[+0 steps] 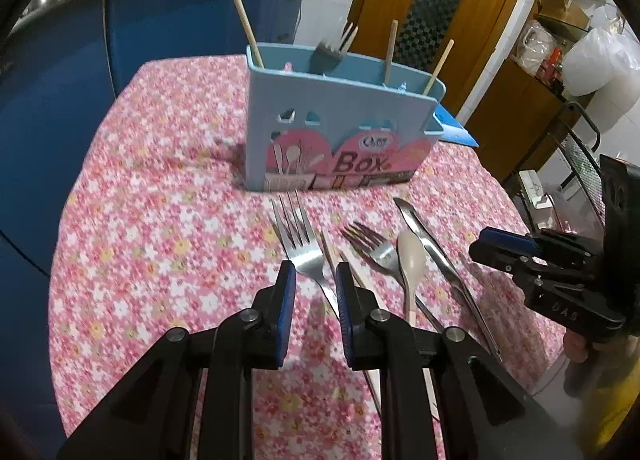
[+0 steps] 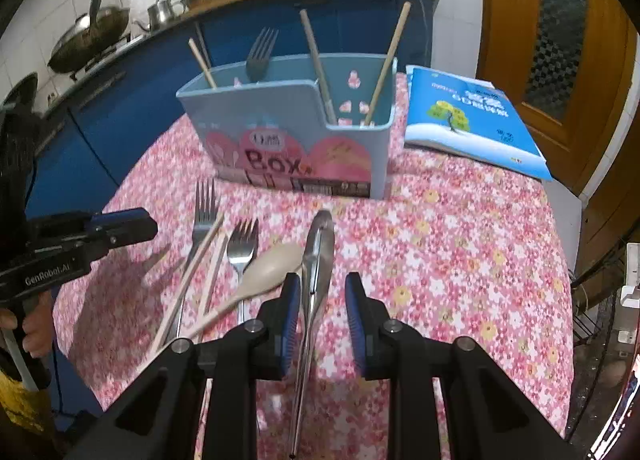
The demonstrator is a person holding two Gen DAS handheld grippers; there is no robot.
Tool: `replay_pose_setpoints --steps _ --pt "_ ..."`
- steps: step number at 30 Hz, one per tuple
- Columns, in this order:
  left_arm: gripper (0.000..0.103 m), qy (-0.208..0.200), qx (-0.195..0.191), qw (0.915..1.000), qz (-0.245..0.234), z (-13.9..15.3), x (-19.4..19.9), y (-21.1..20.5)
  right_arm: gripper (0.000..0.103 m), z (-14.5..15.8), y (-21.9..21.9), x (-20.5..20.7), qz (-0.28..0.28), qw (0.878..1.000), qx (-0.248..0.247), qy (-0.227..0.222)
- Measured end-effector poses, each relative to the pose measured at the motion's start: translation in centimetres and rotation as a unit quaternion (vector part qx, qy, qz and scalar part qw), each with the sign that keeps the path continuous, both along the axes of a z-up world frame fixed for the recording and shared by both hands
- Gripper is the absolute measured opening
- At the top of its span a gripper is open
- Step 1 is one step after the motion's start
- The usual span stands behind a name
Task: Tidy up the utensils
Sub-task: 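Move both tools back down to the utensils on the tablecloth, then grasp the beige plastic spoon with the left tool while the right tool grasps the metal knife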
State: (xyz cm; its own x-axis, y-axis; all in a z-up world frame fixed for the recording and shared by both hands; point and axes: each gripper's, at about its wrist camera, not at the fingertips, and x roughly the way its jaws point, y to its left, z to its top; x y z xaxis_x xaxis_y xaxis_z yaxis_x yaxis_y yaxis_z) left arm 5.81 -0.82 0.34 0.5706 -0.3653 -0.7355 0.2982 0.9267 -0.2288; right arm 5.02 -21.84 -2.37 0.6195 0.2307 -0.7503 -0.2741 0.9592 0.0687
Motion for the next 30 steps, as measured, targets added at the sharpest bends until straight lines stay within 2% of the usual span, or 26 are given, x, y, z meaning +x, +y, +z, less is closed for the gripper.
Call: replay_pose_setpoints --steps 13,19,23,24,26,30 --pt "0.019 0.020 0.007 0.9998 -0.001 -1.1 -0.2 -0.4 0.026 -1.7 1.7 0.4 0.028 0.996 -0.056 0.064" --pt "0.019 0.026 0.007 0.9996 -0.002 -1.7 -0.2 -0.3 0.026 -2.9 2.1 1.4 0.033 0.992 -0.059 0.108" --pt "0.019 0.027 0.004 0.9996 -0.005 -2.0 0.0 -0.3 0.028 -3.0 2.7 1.8 0.040 0.990 -0.074 0.113" --pt "0.019 0.028 0.002 0.9996 -0.006 -2.0 0.0 -0.3 0.026 -3.0 2.8 1.8 0.040 0.990 -0.077 0.113" --pt "0.019 0.029 -0.001 0.9995 -0.008 -2.1 0.1 -0.5 0.015 -3.0 2.9 1.8 0.037 0.990 -0.083 0.110" --pt "0.019 0.030 -0.003 0.9995 -0.013 -2.1 0.0 -0.8 0.014 -2.9 2.5 2.0 0.023 0.992 -0.059 0.106"
